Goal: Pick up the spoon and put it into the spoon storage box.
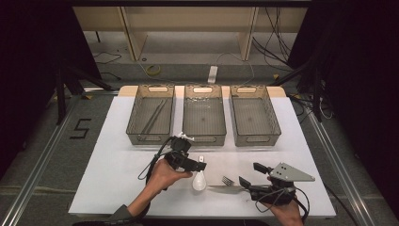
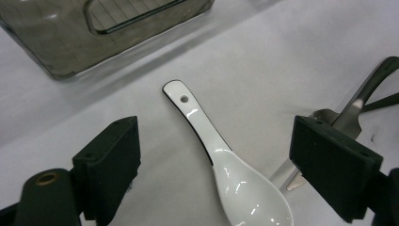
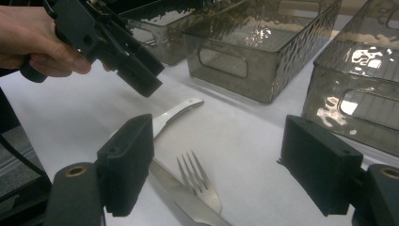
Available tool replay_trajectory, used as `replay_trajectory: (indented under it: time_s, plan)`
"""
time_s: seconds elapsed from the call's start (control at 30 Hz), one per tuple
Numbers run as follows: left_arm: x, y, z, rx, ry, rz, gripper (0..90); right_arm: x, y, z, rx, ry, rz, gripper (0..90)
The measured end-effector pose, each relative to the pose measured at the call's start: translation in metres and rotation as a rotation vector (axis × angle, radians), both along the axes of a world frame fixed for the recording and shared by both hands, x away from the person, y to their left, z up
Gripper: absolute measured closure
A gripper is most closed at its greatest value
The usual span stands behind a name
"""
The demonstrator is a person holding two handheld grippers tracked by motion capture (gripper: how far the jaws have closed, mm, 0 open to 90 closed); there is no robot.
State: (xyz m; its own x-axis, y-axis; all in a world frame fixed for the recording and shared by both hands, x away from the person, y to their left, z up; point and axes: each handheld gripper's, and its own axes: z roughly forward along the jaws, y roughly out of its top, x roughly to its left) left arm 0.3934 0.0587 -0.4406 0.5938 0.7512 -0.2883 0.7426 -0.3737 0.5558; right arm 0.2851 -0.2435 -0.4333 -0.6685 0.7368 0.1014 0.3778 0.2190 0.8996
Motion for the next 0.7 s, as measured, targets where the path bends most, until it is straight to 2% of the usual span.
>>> replay_trajectory:
  time_s: [0.07, 0.23, 0.33, 0.47, 0.7]
  plan:
    - [0.000, -0.002, 0.000, 0.009, -0.004, -0.003, 16.5, 0.000, 0.000, 0.000, -0.003, 0.001, 0.001, 27.0]
    - [0.000, -0.011, -0.003, 0.031, 0.014, -0.024, 17.2, 0.000, 0.000, 0.000, -0.002, 0.000, 0.000, 26.9]
    - [0.002, -0.011, -0.004, 0.025, 0.025, -0.017, 18.6, 0.000, -0.001, 0.000, -0.003, 0.000, -0.002, 26.9]
    - [0.002, -0.014, -0.006, 0.032, 0.025, -0.031, 20.7, 0.000, 0.000, 0.000, -0.006, -0.004, 0.000, 27.0]
    - [0.005, -0.017, -0.010, 0.045, 0.047, -0.051, 28.7, 0.000, 0.002, 0.000, -0.012, 0.000, 0.004, 27.0]
